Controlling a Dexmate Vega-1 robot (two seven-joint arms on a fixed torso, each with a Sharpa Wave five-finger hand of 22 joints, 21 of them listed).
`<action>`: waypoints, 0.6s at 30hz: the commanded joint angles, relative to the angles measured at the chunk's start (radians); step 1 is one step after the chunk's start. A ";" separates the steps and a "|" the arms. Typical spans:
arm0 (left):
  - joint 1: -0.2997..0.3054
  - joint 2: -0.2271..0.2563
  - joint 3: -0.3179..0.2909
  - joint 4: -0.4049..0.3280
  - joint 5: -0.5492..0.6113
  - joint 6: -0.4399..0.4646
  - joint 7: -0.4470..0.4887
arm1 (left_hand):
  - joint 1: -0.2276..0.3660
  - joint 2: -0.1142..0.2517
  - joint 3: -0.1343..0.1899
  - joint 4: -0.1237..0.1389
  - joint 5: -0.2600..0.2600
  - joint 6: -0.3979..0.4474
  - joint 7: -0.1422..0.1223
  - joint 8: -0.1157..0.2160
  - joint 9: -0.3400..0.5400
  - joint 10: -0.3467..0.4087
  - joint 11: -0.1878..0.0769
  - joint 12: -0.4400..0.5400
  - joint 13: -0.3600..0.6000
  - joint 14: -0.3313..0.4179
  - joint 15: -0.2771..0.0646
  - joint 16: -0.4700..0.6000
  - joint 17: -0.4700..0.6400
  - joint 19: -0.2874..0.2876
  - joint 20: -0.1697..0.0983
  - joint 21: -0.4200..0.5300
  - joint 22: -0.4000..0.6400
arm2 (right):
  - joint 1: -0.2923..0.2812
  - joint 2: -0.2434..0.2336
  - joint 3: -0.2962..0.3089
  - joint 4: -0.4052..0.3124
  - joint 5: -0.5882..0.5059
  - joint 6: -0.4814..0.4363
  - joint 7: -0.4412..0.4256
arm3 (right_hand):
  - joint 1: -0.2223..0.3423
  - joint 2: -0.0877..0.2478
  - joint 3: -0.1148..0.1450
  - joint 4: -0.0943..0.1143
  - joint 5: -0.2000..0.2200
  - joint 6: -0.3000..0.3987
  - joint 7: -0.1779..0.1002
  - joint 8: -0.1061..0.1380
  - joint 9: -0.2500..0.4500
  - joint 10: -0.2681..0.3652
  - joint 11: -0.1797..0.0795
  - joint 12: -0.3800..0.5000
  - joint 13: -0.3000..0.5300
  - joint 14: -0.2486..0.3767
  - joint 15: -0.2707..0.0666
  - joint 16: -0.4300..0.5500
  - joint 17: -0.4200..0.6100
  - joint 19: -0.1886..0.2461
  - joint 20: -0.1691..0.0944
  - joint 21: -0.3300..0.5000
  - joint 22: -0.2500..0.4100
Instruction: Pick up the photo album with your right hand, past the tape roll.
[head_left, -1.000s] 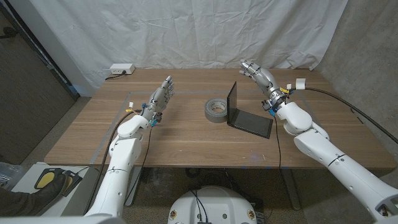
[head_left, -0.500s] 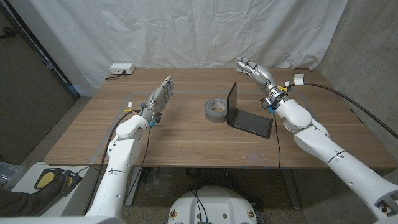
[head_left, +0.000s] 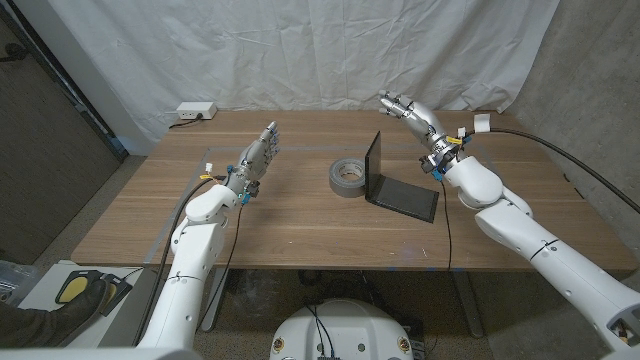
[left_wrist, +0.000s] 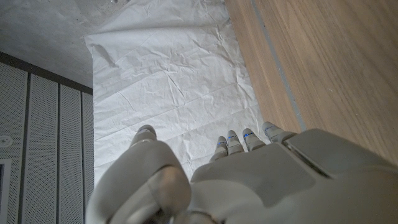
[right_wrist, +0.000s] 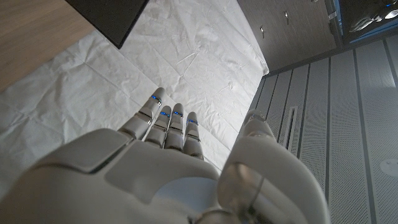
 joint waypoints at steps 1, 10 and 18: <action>0.005 -0.001 -0.002 -0.020 -0.007 0.000 -0.011 | 0.010 0.001 0.004 -0.005 -0.003 0.002 0.001 0.001 0.002 0.002 0.003 -0.002 0.006 0.003 0.006 -0.003 0.005 0.001 -0.088 -0.003 0.005 | 0.007 -0.037 0.004 -0.034 -0.046 -0.021 -0.010 | 0.007 0.002 0.004 -0.006 -0.005 0.008 -0.006 0.000 0.003 0.011 -0.004 0.007 0.003 0.001 -0.003 -0.002 0.004 -0.004 -0.033 -0.004 0.003; 0.008 -0.001 -0.005 -0.021 -0.004 0.010 -0.010 | 0.012 0.002 0.003 -0.005 -0.005 0.002 0.001 0.000 0.002 0.001 0.002 -0.003 0.006 0.001 0.005 -0.003 0.005 0.000 -0.087 -0.004 0.005 | 0.003 -0.065 0.006 -0.078 -0.108 -0.039 -0.034 | 0.020 0.009 0.011 -0.009 -0.004 0.010 -0.010 -0.002 0.003 0.019 -0.006 0.007 0.003 0.006 -0.006 -0.003 0.003 0.002 -0.035 -0.009 0.002; 0.011 -0.002 -0.005 -0.022 -0.002 0.004 -0.008 | 0.013 0.003 0.002 -0.005 -0.006 0.003 0.001 -0.001 0.002 0.001 0.001 -0.003 0.006 0.002 0.005 -0.003 0.005 0.000 -0.085 -0.006 0.005 | 0.013 -0.080 0.000 -0.096 -0.169 -0.063 -0.058 | 0.035 0.014 0.018 -0.013 -0.003 0.013 -0.022 -0.004 0.003 0.028 -0.012 0.007 0.003 0.014 -0.014 -0.003 0.002 0.010 -0.039 -0.015 0.002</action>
